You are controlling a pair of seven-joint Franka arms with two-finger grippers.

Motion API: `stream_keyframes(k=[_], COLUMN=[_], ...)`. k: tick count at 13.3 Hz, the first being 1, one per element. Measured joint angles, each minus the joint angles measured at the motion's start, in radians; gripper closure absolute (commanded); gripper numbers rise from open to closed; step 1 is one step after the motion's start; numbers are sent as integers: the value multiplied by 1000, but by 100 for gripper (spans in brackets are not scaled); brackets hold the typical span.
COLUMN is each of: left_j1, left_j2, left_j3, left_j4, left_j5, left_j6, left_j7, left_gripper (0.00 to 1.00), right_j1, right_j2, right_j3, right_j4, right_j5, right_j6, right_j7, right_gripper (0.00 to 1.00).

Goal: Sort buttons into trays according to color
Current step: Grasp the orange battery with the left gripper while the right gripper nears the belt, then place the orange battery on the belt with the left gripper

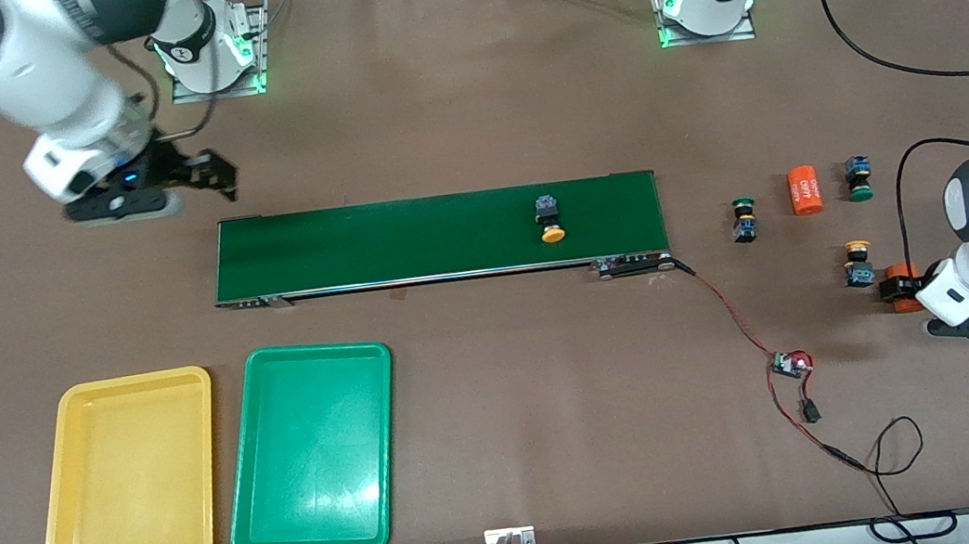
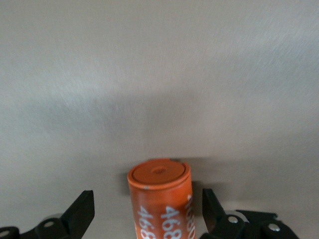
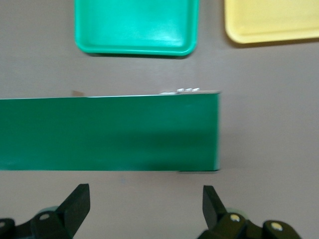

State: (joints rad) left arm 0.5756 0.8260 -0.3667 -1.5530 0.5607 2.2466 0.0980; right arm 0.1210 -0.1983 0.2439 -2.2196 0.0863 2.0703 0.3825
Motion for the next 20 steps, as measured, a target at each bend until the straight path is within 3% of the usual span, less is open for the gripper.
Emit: stream_keyframes(k=[1,2,4,8,11,14,16,20], left_j1=[9,14,17,20,19,14,-5,-96], left_j2=[0,0,-3,-45,-95,-130,-129,-111], left_j3=[0,-2,-11,-90,-217,-364,-414,-432], left_j4=[-11,-18,-17,28,114,136,123,104], left_j5=[-7,-18,-80,-169,-170,-170,-170,-182], left_j6=[-2,-10,-56,-234,-449,-631,-673,-673], left_j7=[0,0,0,2,2,44,228,656], left_gripper=[56,71,83,84,84,78,82,85], right_j1=[2,5,5,13,59,67,66,66], right_j2=[4,11,37,111,160,175,177,178], right_j3=[55,94,128,136,142,143,143,142], right_j4=[-6,-11,-20,-20,-20,-19,-19,-19], right_j5=[0,0,0,-1,-28,-52,-66,-73], right_j6=[23,47,88,177,228,232,231,230], right_j7=[79,131,160,197,276,288,288,288], right_gripper=[0,0,0,0,0,0,0,0])
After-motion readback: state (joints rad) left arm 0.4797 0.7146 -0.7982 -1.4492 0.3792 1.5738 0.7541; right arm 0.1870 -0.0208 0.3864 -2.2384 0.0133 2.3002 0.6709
